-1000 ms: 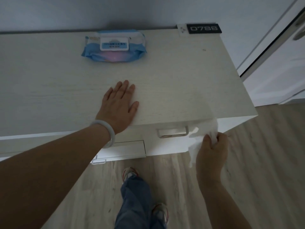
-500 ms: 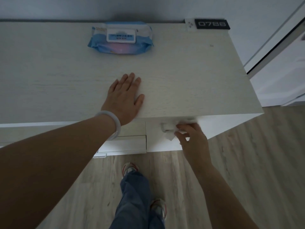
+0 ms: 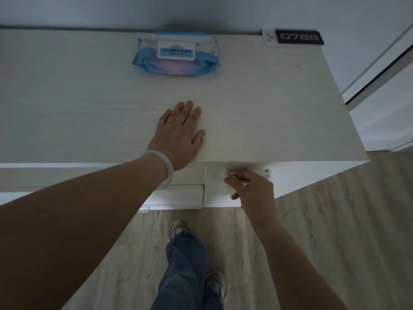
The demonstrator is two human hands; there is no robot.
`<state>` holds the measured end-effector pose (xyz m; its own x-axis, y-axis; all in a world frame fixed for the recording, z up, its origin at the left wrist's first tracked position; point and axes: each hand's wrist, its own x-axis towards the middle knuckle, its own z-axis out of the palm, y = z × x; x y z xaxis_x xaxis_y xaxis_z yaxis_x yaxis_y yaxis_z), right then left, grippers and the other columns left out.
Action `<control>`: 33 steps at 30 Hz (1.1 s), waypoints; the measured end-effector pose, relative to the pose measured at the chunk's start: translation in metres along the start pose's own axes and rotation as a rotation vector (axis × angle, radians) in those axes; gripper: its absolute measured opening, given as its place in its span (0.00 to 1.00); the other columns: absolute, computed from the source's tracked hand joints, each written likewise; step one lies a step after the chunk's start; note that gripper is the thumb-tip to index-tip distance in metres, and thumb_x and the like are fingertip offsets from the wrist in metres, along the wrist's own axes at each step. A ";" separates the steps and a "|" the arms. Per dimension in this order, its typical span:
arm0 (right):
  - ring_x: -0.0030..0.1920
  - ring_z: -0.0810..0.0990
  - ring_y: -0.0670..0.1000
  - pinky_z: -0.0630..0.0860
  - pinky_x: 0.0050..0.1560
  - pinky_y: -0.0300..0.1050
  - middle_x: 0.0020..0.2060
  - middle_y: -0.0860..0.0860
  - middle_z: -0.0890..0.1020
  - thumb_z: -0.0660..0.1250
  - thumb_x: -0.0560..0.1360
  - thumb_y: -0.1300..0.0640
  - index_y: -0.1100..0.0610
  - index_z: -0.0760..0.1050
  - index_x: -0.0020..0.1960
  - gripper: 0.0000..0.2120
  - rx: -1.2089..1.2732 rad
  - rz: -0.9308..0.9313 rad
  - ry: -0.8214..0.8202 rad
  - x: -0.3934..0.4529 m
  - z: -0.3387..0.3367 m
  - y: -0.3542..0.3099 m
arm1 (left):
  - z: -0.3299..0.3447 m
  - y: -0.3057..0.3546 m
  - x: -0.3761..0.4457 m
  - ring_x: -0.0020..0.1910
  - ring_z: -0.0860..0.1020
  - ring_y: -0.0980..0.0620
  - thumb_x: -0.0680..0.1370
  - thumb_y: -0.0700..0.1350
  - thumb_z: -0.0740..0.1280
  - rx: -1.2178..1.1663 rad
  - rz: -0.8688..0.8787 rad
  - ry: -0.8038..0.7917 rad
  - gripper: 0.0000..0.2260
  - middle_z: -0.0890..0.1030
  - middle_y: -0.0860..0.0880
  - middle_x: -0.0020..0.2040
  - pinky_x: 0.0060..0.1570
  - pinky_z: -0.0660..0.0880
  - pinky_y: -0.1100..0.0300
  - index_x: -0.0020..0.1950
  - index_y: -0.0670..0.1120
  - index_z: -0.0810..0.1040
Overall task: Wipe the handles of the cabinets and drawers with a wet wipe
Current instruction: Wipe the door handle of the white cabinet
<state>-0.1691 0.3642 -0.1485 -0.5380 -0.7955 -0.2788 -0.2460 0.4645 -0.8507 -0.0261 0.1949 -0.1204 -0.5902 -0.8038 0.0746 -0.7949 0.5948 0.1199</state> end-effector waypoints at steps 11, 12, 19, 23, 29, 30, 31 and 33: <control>0.39 0.82 0.48 0.80 0.42 0.46 0.50 0.45 0.79 0.70 0.75 0.51 0.52 0.73 0.54 0.12 -0.196 -0.065 0.130 -0.011 0.005 -0.003 | 0.001 -0.001 0.000 0.78 0.53 0.48 0.79 0.59 0.45 0.017 -0.008 -0.003 0.30 0.56 0.47 0.79 0.76 0.49 0.51 0.78 0.48 0.57; 0.41 0.81 0.49 0.78 0.45 0.46 0.52 0.46 0.77 0.70 0.75 0.50 0.52 0.73 0.56 0.13 -0.374 -0.114 0.141 -0.014 0.000 0.002 | 0.001 0.000 0.000 0.78 0.54 0.48 0.78 0.59 0.43 0.017 -0.009 0.000 0.30 0.56 0.47 0.79 0.76 0.50 0.51 0.78 0.48 0.57; 0.28 0.80 0.42 0.79 0.37 0.42 0.38 0.49 0.84 0.69 0.75 0.47 0.54 0.81 0.46 0.10 -0.189 -0.033 0.025 0.003 0.013 -0.002 | 0.001 0.000 0.000 0.78 0.54 0.48 0.77 0.60 0.42 0.013 -0.007 0.003 0.32 0.57 0.47 0.79 0.76 0.50 0.50 0.78 0.48 0.57; 0.25 0.79 0.42 0.78 0.38 0.43 0.34 0.49 0.82 0.63 0.79 0.46 0.54 0.78 0.41 0.14 -0.209 0.043 0.030 0.009 0.028 -0.010 | 0.001 0.001 -0.001 0.78 0.53 0.49 0.78 0.59 0.44 0.013 -0.006 -0.004 0.30 0.56 0.47 0.79 0.76 0.49 0.51 0.78 0.48 0.56; 0.38 0.74 0.46 0.71 0.43 0.41 0.42 0.46 0.76 0.52 0.83 0.46 0.56 0.79 0.51 0.20 -0.530 -0.129 0.081 -0.002 0.026 -0.001 | 0.002 -0.001 0.000 0.78 0.52 0.49 0.81 0.57 0.48 0.013 -0.004 -0.009 0.27 0.55 0.47 0.79 0.76 0.48 0.51 0.78 0.48 0.55; 0.38 0.72 0.45 0.71 0.43 0.41 0.43 0.46 0.77 0.51 0.83 0.47 0.56 0.79 0.54 0.20 -0.575 -0.161 0.081 -0.005 0.022 0.001 | 0.002 -0.001 0.000 0.78 0.52 0.49 0.81 0.57 0.49 0.014 -0.004 -0.008 0.27 0.55 0.47 0.79 0.76 0.48 0.51 0.78 0.48 0.55; 0.39 0.72 0.45 0.72 0.44 0.41 0.46 0.47 0.78 0.51 0.83 0.47 0.56 0.78 0.55 0.20 -0.602 -0.166 0.067 -0.006 0.019 0.001 | 0.002 -0.001 -0.001 0.78 0.52 0.49 0.81 0.57 0.49 0.015 -0.004 -0.005 0.27 0.55 0.47 0.79 0.76 0.48 0.51 0.78 0.48 0.55; 0.40 0.73 0.47 0.73 0.46 0.43 0.49 0.50 0.79 0.49 0.83 0.47 0.57 0.78 0.55 0.21 -0.569 -0.089 0.035 -0.002 0.021 -0.004 | 0.001 -0.001 -0.001 0.78 0.52 0.49 0.80 0.57 0.48 0.014 -0.004 -0.006 0.28 0.55 0.47 0.79 0.76 0.48 0.51 0.78 0.48 0.56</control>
<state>-0.1505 0.3557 -0.1536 -0.5194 -0.8323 -0.1935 -0.6813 0.5401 -0.4942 -0.0252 0.1950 -0.1220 -0.5880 -0.8059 0.0685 -0.7990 0.5920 0.1060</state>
